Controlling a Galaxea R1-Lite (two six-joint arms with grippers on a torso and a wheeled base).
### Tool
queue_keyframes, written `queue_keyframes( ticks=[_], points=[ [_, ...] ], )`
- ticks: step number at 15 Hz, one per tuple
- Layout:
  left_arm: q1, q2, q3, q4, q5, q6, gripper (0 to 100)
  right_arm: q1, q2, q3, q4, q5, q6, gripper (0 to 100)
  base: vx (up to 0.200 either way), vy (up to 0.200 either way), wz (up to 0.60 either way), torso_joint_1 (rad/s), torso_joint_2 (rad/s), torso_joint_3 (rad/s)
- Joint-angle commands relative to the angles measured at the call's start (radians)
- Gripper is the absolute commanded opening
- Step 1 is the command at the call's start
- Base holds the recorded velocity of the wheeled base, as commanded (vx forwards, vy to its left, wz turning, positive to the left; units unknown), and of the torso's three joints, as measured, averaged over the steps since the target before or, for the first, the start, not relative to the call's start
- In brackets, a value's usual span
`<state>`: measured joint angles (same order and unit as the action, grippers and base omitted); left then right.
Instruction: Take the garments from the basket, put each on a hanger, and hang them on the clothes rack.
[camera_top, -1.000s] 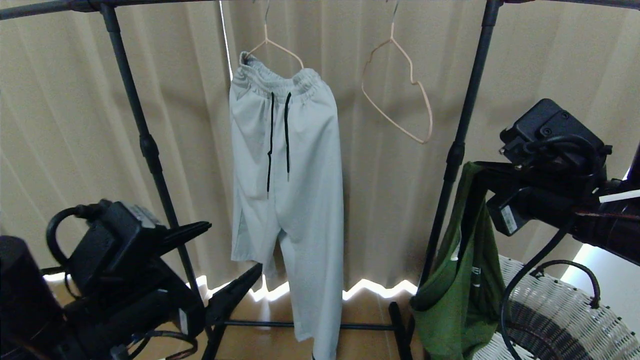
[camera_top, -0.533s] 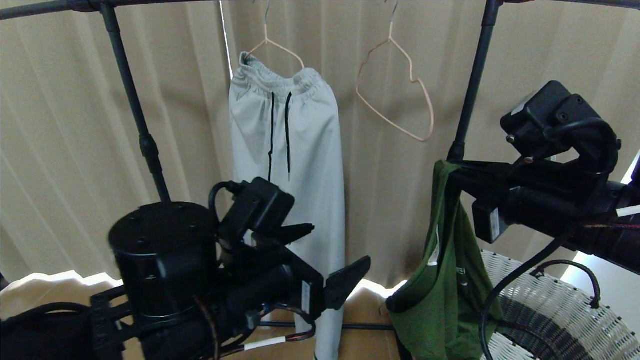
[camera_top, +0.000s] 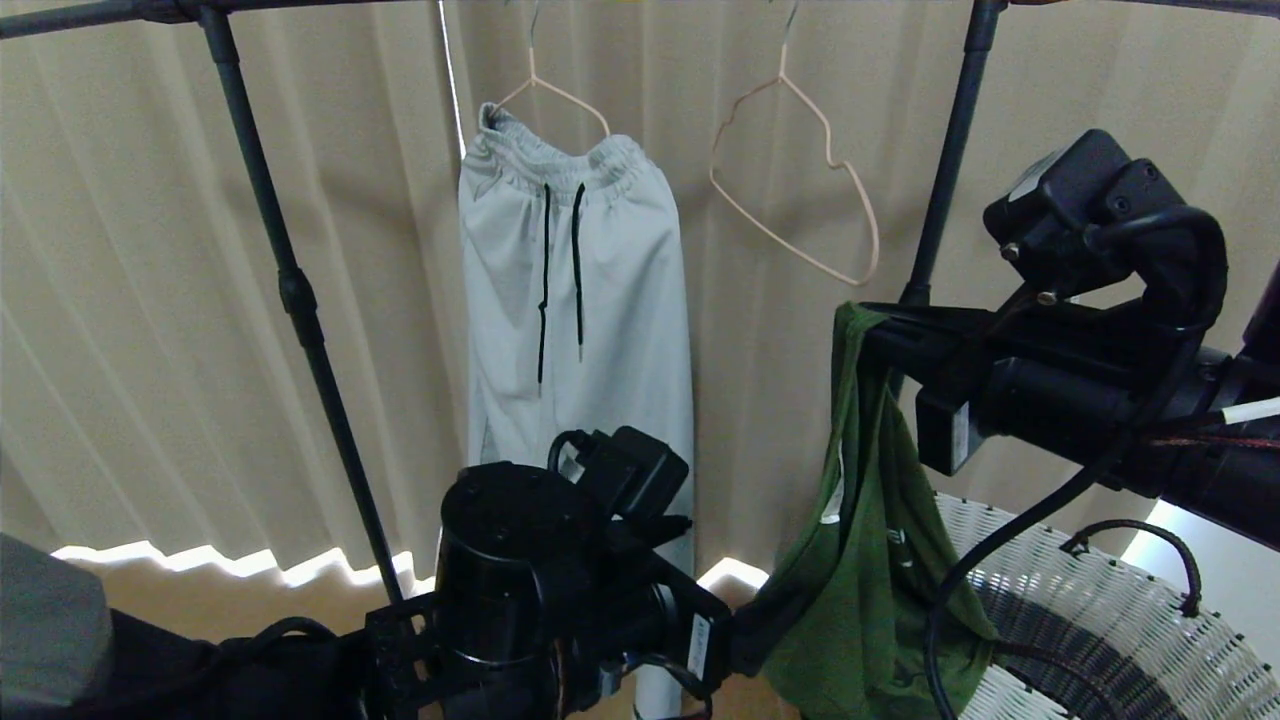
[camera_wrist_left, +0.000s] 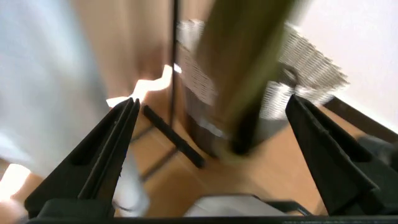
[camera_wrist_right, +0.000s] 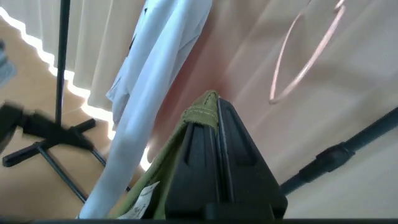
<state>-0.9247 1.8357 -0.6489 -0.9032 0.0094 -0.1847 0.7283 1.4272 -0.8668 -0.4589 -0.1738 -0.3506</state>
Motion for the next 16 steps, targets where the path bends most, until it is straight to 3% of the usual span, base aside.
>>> queue_keyframes(
  ticks=[1,16],
  points=[
    [-0.022,0.003,0.011,-0.002,0.0,-0.004,100,0.011,0.007,0.0,0.0,0.0,-0.001,0,0.0,0.0,0.0,0.0,0.0,0.0],
    [0.041,0.082,0.026,0.0,-0.003,-0.013,100,0.065,-0.005,0.006,-0.056,0.048,0.005,0,0.0,0.0,0.0,0.0,0.0,0.0]
  ],
)
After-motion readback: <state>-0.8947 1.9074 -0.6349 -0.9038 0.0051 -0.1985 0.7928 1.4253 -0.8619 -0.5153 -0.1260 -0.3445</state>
